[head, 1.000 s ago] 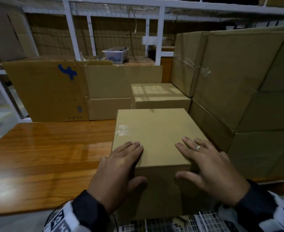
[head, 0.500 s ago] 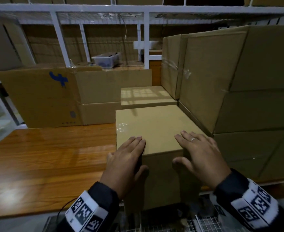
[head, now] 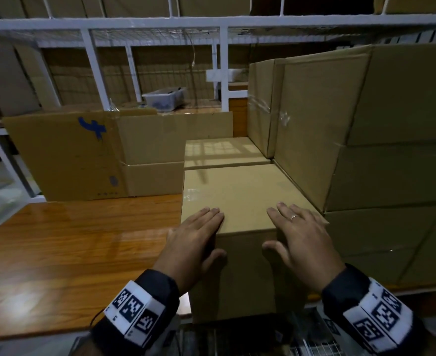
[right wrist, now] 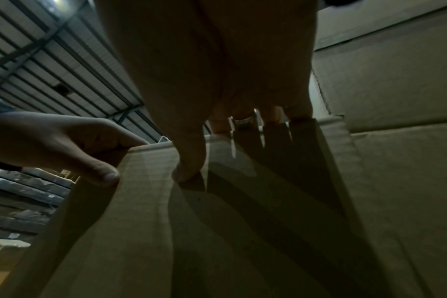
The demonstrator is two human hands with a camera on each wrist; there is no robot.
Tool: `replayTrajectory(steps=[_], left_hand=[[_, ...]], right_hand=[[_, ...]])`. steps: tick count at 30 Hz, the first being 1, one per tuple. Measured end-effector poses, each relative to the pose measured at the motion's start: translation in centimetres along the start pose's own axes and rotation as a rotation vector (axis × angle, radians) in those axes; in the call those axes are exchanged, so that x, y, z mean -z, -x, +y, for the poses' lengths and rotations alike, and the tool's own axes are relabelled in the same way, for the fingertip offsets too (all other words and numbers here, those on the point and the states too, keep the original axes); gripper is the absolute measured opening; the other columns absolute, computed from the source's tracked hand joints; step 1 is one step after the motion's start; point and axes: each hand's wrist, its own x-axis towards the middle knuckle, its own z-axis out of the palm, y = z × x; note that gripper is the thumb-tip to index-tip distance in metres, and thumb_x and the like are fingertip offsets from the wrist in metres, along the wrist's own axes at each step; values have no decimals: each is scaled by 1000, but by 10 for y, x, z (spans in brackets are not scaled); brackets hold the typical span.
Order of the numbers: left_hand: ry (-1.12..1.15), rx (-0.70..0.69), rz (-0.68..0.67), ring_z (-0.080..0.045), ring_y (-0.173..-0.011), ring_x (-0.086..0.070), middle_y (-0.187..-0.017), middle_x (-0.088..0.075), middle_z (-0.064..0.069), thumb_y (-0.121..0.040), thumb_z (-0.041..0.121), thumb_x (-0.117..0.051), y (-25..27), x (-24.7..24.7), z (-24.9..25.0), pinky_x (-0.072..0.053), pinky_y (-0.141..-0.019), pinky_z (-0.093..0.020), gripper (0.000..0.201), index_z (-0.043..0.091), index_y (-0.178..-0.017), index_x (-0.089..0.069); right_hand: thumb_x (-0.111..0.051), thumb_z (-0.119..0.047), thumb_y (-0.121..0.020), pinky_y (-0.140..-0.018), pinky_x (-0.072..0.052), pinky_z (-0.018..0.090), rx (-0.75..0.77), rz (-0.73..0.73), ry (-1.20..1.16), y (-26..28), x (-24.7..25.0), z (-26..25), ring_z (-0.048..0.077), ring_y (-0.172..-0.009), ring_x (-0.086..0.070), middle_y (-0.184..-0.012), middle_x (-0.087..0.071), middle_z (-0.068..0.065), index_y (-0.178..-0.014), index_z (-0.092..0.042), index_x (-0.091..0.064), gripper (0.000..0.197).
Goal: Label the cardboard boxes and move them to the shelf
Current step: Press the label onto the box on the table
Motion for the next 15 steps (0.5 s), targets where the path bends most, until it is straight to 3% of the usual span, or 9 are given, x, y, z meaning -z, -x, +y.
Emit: replayTrajectory(steps=[3,7,15], left_hand=[[-21,5,15,11,-129,9,-155,-4,22,-93,45,-50,-4,-2,-1,-14,-115,-38,73,37,-149,-5],[-22,14,38,0,-142,-1,-157,-6,18,-92,45,-51,-12,-6,-5,-15,-115,-39,73,36,-150,-6],[-70,41,30,-6,-144,-5,-158,-6,15,-92,49,-50,-16,-7,-5,-23,-116,-44,76,33,-151,-5]], right_hand=[[-47,-49,-94,-118,-6,35,19,22,-22,-6,-5,4,17,-145,-14,-158,-19,-4,-151,-31,-18,66],[-46,-48,-95,-117,-4,36,34,43,-13,-14,-8,7,17,-145,-14,-158,-20,-5,-150,-31,-19,64],[-44,-50,-95,-117,-4,34,53,58,-4,-18,-12,10,16,-145,-13,-159,-18,-5,-151,-32,-18,64]])
